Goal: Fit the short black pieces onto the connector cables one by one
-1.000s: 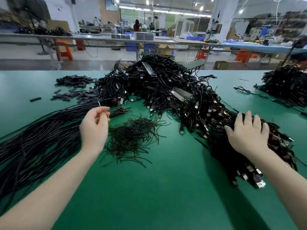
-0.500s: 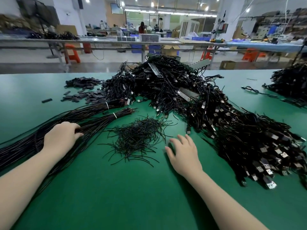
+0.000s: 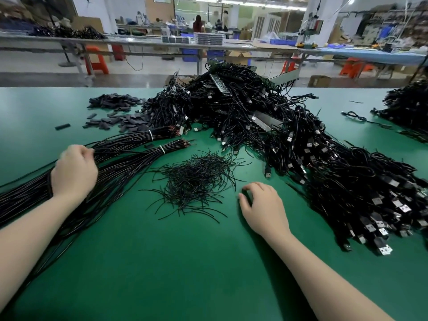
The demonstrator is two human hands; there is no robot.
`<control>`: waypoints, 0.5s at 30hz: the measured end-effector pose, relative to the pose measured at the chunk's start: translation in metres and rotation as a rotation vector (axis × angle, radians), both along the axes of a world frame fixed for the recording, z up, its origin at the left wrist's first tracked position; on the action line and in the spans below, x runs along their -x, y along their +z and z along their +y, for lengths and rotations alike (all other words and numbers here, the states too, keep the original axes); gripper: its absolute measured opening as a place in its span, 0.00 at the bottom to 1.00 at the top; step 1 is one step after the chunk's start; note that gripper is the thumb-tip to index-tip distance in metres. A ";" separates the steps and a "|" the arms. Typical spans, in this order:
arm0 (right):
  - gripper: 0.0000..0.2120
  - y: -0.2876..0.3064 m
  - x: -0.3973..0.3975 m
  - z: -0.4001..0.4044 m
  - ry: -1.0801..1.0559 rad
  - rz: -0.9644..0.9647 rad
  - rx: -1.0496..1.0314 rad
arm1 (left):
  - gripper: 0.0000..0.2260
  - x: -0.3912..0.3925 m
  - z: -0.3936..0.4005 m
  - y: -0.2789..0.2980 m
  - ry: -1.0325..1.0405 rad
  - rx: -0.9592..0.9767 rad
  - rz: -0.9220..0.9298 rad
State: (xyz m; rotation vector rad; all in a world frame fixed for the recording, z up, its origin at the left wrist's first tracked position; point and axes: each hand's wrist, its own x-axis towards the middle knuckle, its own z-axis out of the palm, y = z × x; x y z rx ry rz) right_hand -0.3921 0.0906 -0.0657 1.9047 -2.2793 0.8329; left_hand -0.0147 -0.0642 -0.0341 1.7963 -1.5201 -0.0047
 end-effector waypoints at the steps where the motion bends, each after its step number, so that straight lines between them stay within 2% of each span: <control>1: 0.12 -0.001 0.000 0.000 0.003 -0.003 0.001 | 0.14 0.000 0.000 0.002 0.094 0.056 0.199; 2: 0.12 -0.001 0.000 -0.001 0.007 -0.008 -0.010 | 0.17 -0.001 0.000 0.005 0.192 0.115 0.386; 3: 0.12 0.000 -0.001 0.000 0.006 -0.009 -0.027 | 0.19 -0.003 0.001 0.009 0.268 0.184 0.489; 4: 0.13 0.003 -0.002 0.002 -0.006 -0.006 -0.044 | 0.21 -0.006 0.002 0.013 0.297 0.244 0.488; 6: 0.15 0.011 -0.008 0.006 -0.061 0.128 0.005 | 0.19 -0.008 0.015 0.023 0.162 0.324 0.324; 7: 0.18 0.018 -0.017 0.009 -0.044 0.212 0.086 | 0.13 -0.004 0.026 0.027 0.030 0.362 0.226; 9: 0.26 0.035 -0.052 0.011 0.202 0.161 0.250 | 0.04 0.007 0.051 0.035 -0.181 0.400 0.066; 11: 0.37 0.058 -0.100 0.007 0.472 0.049 0.274 | 0.03 0.018 0.076 0.037 -0.319 0.444 -0.069; 12: 0.43 0.068 -0.124 0.002 0.534 0.085 0.303 | 0.03 0.022 0.088 0.038 -0.385 0.467 -0.135; 13: 0.45 0.077 -0.146 -0.002 0.565 0.133 0.295 | 0.04 0.024 0.098 0.037 -0.438 0.484 -0.190; 14: 0.41 0.087 -0.164 -0.007 0.593 0.180 0.267 | 0.05 0.024 0.105 0.035 -0.473 0.493 -0.219; 15: 0.33 0.100 -0.176 -0.009 0.614 0.262 0.237 | 0.08 0.022 0.111 0.034 -0.493 0.472 -0.215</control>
